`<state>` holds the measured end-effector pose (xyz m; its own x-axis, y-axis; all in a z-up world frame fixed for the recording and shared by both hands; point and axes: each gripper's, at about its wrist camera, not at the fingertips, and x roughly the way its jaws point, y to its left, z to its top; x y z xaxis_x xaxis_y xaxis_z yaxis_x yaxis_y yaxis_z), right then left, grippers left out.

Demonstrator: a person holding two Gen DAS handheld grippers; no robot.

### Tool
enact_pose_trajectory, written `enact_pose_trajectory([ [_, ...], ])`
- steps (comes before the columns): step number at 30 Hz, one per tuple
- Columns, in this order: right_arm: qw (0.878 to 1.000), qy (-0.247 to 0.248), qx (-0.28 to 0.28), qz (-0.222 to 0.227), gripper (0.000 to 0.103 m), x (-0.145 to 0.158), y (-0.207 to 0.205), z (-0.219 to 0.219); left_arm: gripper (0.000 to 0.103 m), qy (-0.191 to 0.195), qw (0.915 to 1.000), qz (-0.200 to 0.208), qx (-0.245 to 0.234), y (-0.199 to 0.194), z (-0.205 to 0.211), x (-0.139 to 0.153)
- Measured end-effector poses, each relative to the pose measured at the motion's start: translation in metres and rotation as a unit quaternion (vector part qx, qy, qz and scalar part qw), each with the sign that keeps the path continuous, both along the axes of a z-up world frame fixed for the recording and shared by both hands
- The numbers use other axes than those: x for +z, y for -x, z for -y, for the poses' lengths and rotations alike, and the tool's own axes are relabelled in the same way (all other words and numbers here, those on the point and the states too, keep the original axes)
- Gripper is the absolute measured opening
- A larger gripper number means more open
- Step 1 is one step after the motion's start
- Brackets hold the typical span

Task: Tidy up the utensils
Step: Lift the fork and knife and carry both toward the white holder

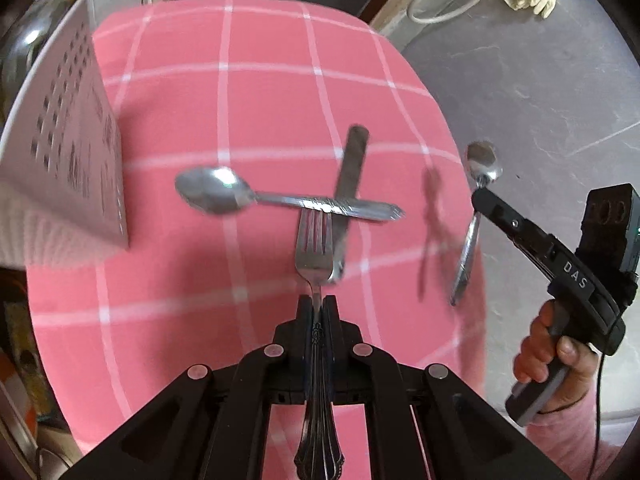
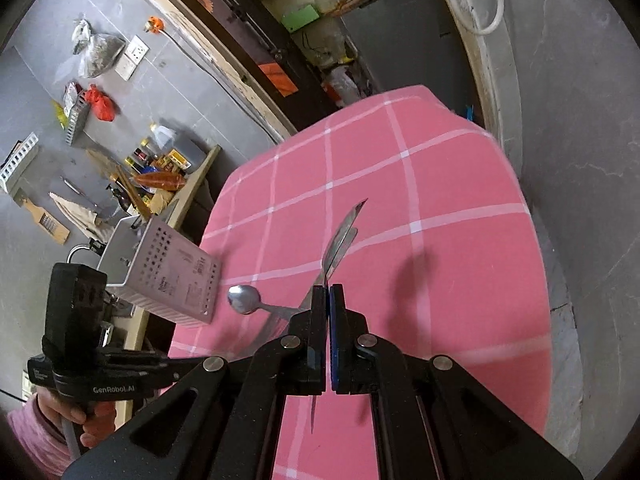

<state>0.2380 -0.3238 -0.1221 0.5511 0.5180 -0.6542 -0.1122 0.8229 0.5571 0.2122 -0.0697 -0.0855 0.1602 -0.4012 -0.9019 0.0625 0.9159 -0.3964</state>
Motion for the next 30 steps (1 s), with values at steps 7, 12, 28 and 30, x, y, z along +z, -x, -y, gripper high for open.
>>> enact_pose_trajectory([
  [7,1.000,-0.001,-0.014,0.009,0.002,0.012,0.021,0.000,0.005,0.025,0.9992,-0.027,-0.018,0.021,0.007,-0.001],
  [12,0.999,0.000,-0.016,0.031,0.002,0.025,0.032,-0.010,0.005,0.034,0.9992,-0.011,-0.018,0.038,-0.005,0.014],
  [28,0.978,-0.054,-0.008,0.199,0.002,0.114,0.023,-0.074,0.005,0.092,0.9654,0.227,0.088,0.058,-0.077,0.105],
  [30,0.974,-0.059,-0.005,0.219,0.002,0.125,0.020,-0.084,0.005,0.094,0.9526,0.270,0.105,0.060,-0.087,0.117],
])
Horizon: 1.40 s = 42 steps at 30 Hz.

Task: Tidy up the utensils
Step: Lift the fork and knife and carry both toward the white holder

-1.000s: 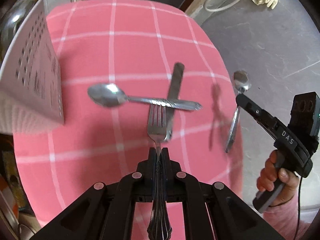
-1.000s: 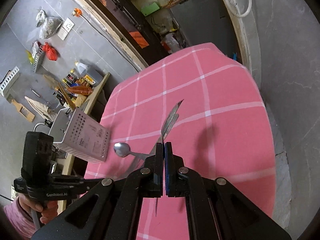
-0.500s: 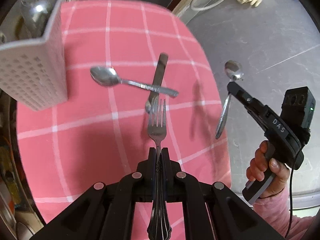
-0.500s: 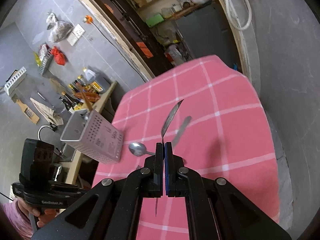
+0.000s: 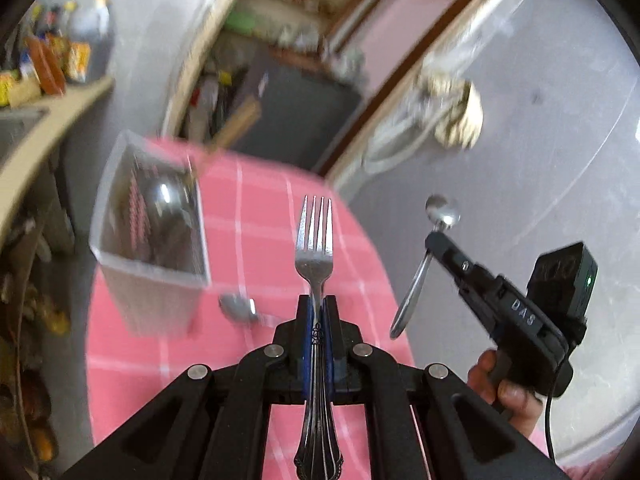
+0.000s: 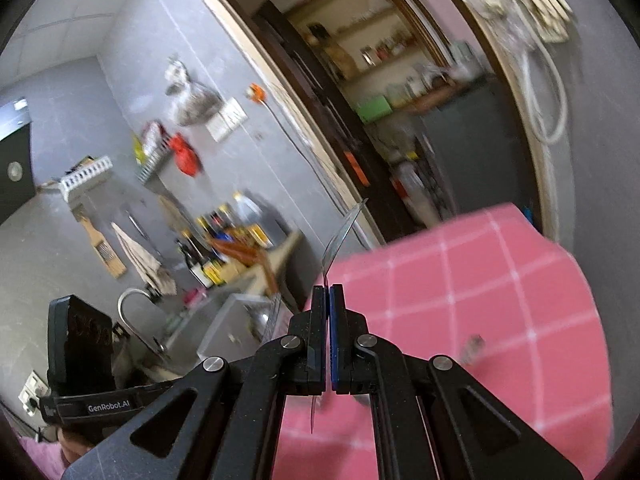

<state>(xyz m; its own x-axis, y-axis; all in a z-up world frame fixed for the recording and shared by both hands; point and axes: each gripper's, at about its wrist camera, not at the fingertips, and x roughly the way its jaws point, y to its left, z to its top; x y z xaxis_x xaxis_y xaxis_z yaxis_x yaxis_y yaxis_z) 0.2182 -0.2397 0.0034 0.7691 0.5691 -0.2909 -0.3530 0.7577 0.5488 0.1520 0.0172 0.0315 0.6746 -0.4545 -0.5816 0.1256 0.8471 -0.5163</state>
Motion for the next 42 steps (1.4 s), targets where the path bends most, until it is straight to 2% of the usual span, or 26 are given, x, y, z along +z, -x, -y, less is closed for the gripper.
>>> enact_pose_trajectory([
  [3,0.999,-0.009,0.007,0.033,0.002,0.018,-0.007,-0.020,0.005,-0.001,0.9972,0.065,0.035,-0.001,-0.016,0.019],
  [9,0.995,-0.011,0.022,0.099,0.002,0.043,-0.015,-0.057,0.005,-0.004,0.9847,0.150,0.088,-0.012,-0.037,0.037],
  [16,0.987,0.003,0.033,0.156,0.002,0.047,-0.014,-0.091,0.005,-0.009,0.9679,0.217,0.126,-0.021,-0.063,0.033],
  [23,0.982,0.022,0.048,0.180,0.002,0.026,-0.017,-0.119,0.005,-0.006,0.9583,0.248,0.141,-0.030,-0.082,0.014],
  [30,0.980,0.045,0.053,0.186,0.002,0.002,-0.014,-0.134,0.005,0.056,0.9541,0.260,0.137,-0.038,-0.097,-0.015],
  [36,0.982,0.049,0.049,0.176,0.002,-0.017,-0.014,-0.131,0.005,0.088,0.9500,0.269,0.132,-0.044,-0.098,-0.031],
  [42,0.983,0.045,0.046,0.175,0.002,-0.029,-0.018,-0.131,0.005,0.085,0.9429,0.290,0.139,-0.047,-0.094,-0.043],
])
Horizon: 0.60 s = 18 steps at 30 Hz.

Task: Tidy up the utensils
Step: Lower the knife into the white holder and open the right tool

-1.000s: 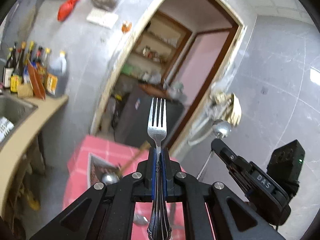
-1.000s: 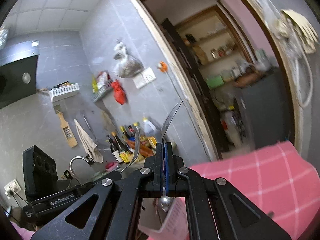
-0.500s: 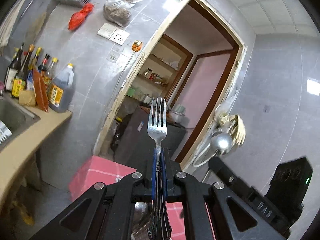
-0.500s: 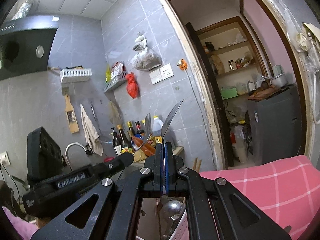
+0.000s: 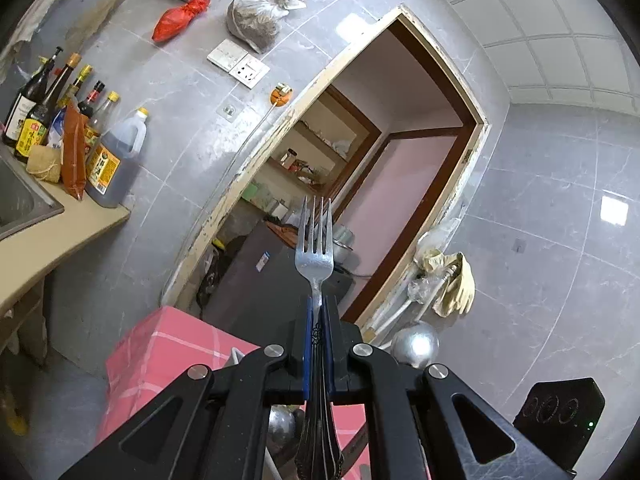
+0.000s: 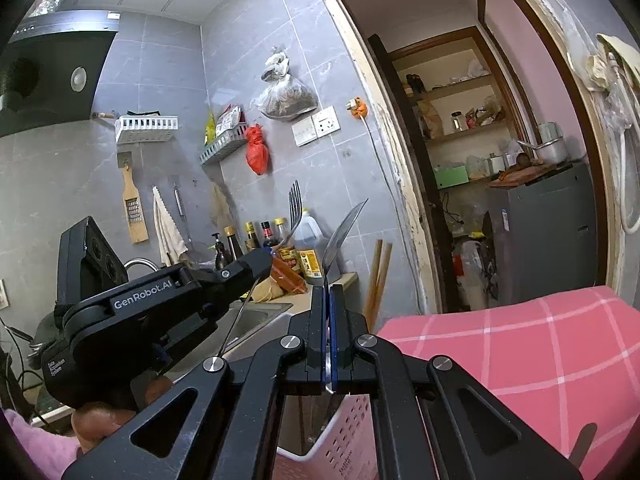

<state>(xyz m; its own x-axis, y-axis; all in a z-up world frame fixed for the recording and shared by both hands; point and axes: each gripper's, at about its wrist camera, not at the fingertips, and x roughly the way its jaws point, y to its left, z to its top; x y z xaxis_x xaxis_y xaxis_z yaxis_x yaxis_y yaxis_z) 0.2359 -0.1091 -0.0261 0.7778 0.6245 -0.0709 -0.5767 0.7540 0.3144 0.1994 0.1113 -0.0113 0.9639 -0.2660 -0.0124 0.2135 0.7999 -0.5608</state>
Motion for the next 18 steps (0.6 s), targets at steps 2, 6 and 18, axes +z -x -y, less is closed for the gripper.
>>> enact_pose_trajectory([
  [2,1.000,0.001,0.001,0.000,0.002,-0.004,-0.002,-0.001,0.005,-0.005,1.0000,0.007,0.000,-0.001,0.002,-0.003],
  [6,1.000,0.006,0.007,-0.004,0.002,-0.011,-0.002,-0.004,0.005,-0.020,0.9997,0.015,0.004,0.001,0.007,-0.011],
  [18,0.999,0.028,0.019,-0.014,0.002,-0.031,-0.002,-0.010,0.006,-0.046,0.9978,0.044,0.016,0.014,0.015,-0.027],
])
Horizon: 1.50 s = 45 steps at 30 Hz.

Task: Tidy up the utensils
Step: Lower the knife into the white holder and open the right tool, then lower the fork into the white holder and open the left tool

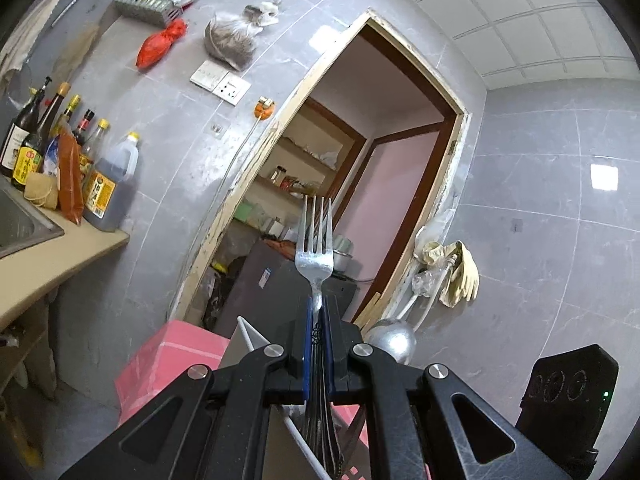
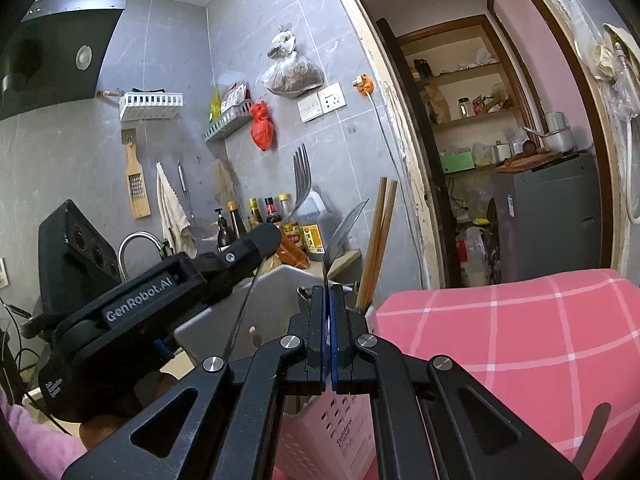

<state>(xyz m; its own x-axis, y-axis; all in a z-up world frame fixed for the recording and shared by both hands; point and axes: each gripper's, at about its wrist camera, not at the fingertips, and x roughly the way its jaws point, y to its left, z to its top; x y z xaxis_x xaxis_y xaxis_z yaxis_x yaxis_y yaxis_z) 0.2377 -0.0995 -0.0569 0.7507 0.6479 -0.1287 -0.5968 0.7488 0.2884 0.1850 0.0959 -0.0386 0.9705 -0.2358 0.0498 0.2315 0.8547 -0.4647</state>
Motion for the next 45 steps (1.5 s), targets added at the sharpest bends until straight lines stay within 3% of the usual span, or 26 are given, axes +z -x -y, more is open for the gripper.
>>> enact_pose_trajectory([
  [13,1.000,0.001,-0.009,-0.005,0.002,-0.010,-0.001,0.001,0.006,0.028,0.9995,0.006,-0.016,0.003,-0.004,-0.003],
  [25,1.000,0.012,-0.005,-0.007,0.002,-0.015,0.000,0.000,0.006,-0.042,0.9987,0.025,0.009,0.016,0.004,0.005],
  [33,1.000,0.019,-0.003,-0.004,0.002,-0.017,0.003,-0.005,0.007,-0.136,0.9859,0.062,0.075,0.031,0.021,0.005],
  [42,1.000,0.017,-0.007,-0.001,0.002,-0.015,0.004,-0.003,0.006,-0.171,0.9756,0.070,0.119,0.031,0.035,0.002],
  [45,1.000,0.017,-0.004,-0.005,0.002,-0.015,0.003,-0.002,0.006,-0.167,0.9777,0.060,0.112,0.032,0.036,0.001],
])
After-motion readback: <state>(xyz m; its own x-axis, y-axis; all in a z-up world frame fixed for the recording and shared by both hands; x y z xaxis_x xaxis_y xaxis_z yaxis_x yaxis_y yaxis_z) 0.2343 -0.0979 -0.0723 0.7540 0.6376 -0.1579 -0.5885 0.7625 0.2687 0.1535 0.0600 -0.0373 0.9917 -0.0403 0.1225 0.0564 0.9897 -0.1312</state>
